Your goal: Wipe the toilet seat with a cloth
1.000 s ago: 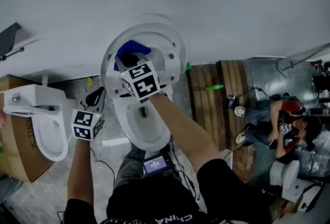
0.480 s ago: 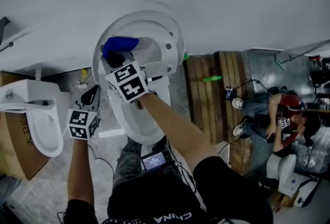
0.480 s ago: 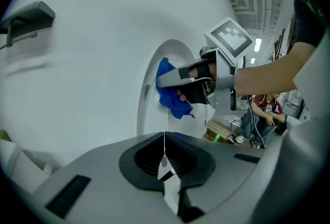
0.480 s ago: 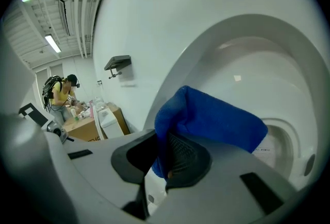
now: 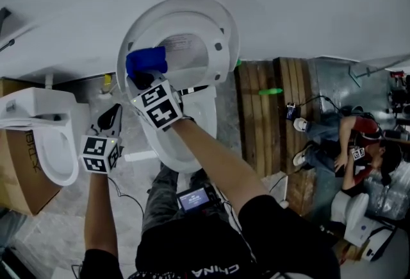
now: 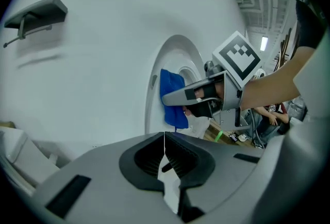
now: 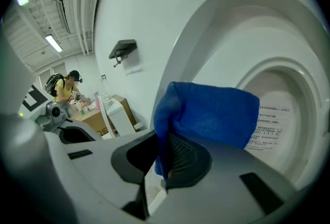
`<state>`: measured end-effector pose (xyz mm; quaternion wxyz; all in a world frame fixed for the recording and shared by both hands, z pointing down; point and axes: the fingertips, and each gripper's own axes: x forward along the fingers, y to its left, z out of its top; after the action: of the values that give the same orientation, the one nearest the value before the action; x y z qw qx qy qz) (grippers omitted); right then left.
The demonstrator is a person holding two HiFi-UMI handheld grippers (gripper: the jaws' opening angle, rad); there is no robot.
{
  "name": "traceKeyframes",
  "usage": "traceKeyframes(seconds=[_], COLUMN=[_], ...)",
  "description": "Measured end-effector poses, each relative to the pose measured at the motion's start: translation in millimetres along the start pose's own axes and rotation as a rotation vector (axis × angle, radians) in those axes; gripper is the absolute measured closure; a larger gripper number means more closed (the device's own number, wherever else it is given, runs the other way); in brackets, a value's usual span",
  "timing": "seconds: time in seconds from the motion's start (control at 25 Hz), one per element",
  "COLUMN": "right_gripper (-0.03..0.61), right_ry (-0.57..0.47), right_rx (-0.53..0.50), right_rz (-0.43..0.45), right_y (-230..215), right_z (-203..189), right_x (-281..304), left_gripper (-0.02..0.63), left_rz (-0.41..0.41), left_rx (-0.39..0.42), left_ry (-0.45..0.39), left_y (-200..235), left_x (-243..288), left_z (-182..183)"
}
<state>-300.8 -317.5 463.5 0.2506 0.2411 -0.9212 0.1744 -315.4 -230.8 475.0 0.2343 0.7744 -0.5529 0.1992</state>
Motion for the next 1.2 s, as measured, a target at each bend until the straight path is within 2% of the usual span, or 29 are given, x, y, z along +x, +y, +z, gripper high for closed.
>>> traceKeyframes(seconds=[0.32,0.68,0.92,1.2], right_gripper=[0.534,0.534,0.534,0.534], right_ry=[0.043,0.087,0.044,0.038], right_rx=[0.075,0.079,0.119,0.088], right_rz=[0.017,0.063,0.127,0.176], right_y=[-3.8,9.0,18.4,24.2], right_z=[-39.5,-83.4,-102.7,-138.1], right_x=[20.6,38.4,38.1,36.0], left_gripper=[0.6,0.6,0.6,0.6], left_rz=[-0.004,-0.015,-0.019,-0.026], left_rx=[0.005,-0.027,-0.03,-0.027], left_ry=[0.028,0.074,0.115,0.149], left_y=[-4.9,-22.6,-35.4,-44.2], left_x=[5.7,17.5,20.4,36.0], left_z=[-26.8,-74.3,-106.8,-137.8])
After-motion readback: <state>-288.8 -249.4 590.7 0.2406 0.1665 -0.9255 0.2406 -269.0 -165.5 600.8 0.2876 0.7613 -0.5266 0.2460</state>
